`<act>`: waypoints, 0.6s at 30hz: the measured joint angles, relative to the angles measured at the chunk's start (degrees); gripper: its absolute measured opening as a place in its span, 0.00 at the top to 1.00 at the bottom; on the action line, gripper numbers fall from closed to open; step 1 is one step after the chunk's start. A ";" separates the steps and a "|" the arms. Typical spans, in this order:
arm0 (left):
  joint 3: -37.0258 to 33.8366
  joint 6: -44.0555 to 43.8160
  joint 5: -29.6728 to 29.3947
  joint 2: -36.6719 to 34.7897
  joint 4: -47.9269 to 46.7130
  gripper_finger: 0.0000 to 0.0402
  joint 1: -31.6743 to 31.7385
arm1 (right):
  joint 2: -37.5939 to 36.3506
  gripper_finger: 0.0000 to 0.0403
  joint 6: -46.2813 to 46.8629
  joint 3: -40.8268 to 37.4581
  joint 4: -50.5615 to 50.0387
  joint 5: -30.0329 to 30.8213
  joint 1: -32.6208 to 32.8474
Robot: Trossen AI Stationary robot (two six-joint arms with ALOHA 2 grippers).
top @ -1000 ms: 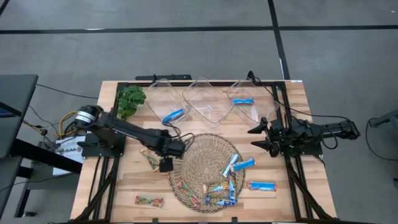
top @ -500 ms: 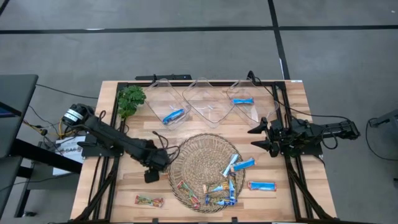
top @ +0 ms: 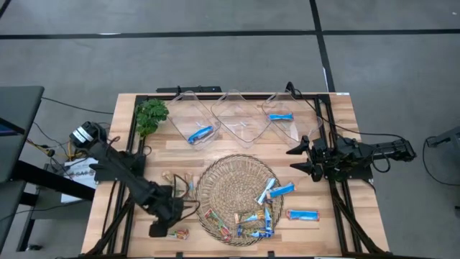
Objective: Pick and place Granola Bars by type
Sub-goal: Put the red granola bar into the right transparent bin
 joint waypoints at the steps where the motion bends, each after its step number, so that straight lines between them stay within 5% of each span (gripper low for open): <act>1: 0.00 -1.09 -0.23 0.00 0.17 0.34 -0.94 | 0.00 0.31 -0.02 0.00 0.02 0.00 0.02; 18: 0.04 -7.74 -7.48 7.14 10.03 0.33 -10.36 | 0.00 0.31 -0.01 -0.01 0.00 0.00 0.01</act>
